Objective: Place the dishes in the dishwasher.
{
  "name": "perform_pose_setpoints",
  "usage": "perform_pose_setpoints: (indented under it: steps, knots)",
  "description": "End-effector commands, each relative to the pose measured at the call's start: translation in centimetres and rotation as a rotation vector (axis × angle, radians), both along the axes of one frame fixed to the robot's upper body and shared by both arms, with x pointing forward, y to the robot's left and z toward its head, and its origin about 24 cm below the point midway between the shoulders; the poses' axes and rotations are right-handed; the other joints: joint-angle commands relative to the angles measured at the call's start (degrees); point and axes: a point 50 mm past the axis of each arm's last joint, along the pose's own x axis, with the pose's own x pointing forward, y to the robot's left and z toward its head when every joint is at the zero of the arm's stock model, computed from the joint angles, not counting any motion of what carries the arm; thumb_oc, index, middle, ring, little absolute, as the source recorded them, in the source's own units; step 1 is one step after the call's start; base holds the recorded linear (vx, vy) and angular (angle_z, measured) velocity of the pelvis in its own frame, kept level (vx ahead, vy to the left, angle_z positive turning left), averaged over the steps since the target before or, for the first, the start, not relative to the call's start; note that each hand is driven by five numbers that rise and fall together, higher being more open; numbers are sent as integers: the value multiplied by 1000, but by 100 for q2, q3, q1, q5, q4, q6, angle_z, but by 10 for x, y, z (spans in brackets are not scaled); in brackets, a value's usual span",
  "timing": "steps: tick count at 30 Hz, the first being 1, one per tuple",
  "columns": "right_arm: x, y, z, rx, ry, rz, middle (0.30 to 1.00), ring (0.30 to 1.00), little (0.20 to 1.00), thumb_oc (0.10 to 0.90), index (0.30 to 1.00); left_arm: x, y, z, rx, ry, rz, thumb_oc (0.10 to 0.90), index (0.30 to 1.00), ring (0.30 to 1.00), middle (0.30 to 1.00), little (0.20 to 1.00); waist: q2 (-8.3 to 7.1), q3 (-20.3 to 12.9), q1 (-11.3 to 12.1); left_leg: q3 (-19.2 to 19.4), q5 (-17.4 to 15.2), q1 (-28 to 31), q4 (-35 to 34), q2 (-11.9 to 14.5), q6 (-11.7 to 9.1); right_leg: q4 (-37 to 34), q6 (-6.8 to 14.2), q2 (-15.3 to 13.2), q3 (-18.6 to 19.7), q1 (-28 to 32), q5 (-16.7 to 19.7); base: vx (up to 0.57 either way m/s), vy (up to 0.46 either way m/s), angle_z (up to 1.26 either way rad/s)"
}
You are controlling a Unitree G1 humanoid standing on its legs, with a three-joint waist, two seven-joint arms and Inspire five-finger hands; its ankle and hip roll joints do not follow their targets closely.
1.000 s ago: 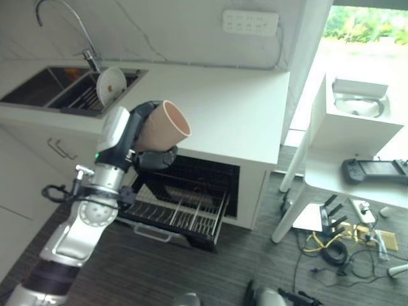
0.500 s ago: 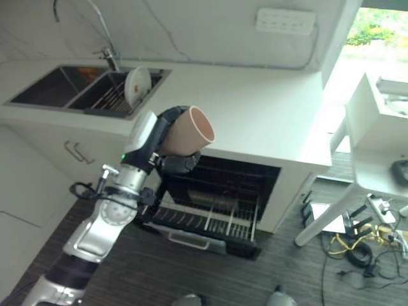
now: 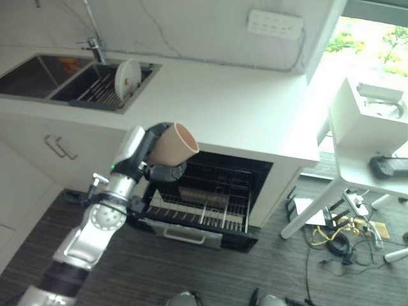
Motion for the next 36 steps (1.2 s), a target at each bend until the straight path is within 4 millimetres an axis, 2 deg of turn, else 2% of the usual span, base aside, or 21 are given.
perform_pose_setpoints:
  steps: [1, 2, 4, 5, 7, 11, 16, 22, 27, 31, 36]
  knots:
    - [41, -12, 24, -96, -230, -27, 900, 900, 900, 800, 900, -4, -16, 65, -173, -326, -107, 400, 300, 300, 300, 300, 61, -262, 13, 63, -57, 257, -276, 244, -221, 12, 738, -362, 181, 264, -322, 15, -114, -11]
    - [60, -10, 37, -130, -315, -43, 900, 900, 900, 800, 900, -2, -13, 53, -264, -277, -100, 400, 300, 300, 300, 300, 51, -301, -40, 78, -53, 290, -276, 245, -240, 12, 716, -331, 237, 264, -336, 14, -108, -10]
    - [84, -14, 64, -243, -456, -114, 900, 900, 900, 800, 900, -2, -15, 39, -485, -204, -139, 400, 300, 300, 300, 300, 39, -323, -116, 102, -57, 340, -276, 251, -233, 12, 692, -309, 300, 244, -326, 1, -82, -27]
    - [98, -16, 85, -295, -581, -137, 900, 900, 900, 800, 900, -1, -19, 27, -694, -135, -167, 400, 300, 300, 300, 300, 35, -322, -172, 126, -59, 380, -276, 253, -216, 12, 671, -310, 328, 243, -320, -15, -57, -31]
    - [120, -5, 116, -321, -720, -101, 900, 900, 900, 800, 900, 2, -23, 2, -915, -50, -141, 400, 300, 300, 300, 300, 28, -329, -289, 180, -74, 440, -276, 250, -185, 12, 626, -279, 400, 235, -342, -20, -32, -17]
    - [137, 12, 157, -287, -950, -5, 900, 900, 900, 800, 900, 6, -24, -23, -1102, -30, -81, 400, 300, 300, 300, 300, -11, -389, -534, 344, -71, 518, -276, 281, -174, 12, 574, -221, 507, 177, -352, -27, -15, -25]
    - [142, 24, 199, -209, -1198, 132, 900, 900, 900, 800, 900, 8, -23, -30, -1166, -43, -14, 400, 300, 300, 300, 300, -40, -453, -738, 481, -65, 577, -276, 299, -168, 12, 549, -180, 611, 123, -360, -19, -9, -28]
    - [146, 50, 236, -61, -1413, 354, 900, 900, 900, 800, 900, 8, -21, -34, -1134, -74, 71, 400, 300, 300, 300, 300, -64, -517, -804, 577, -62, 612, -276, 289, -171, 12, 559, -203, 664, 63, -345, -12, 0, -13]
    - [146, 71, 262, -27, -1513, 531, 900, 900, 900, 800, 900, 12, -24, -29, -914, -153, 135, 400, 300, 300, 300, 300, -83, -552, -765, 529, -67, 607, -276, 266, -157, 12, 541, -156, 666, 94, -384, 0, 0, 0]
    - [153, 96, 271, 25, -1553, 642, 900, 900, 900, 800, 900, 12, -29, -19, -735, -261, 176, 400, 300, 300, 300, 300, -92, -562, -581, 404, -63, 597, -276, 232, -170, 12, 527, -143, 626, 158, -426, 0, 0, 0]
    - [161, 126, 281, 130, -1569, 734, 900, 900, 900, 800, 900, 12, -45, -13, -542, -345, 131, 400, 300, 300, 300, 300, -98, -574, -301, 211, -75, 564, -276, 197, -204, 12, 508, -140, 554, 254, -490, 0, -27, 12]
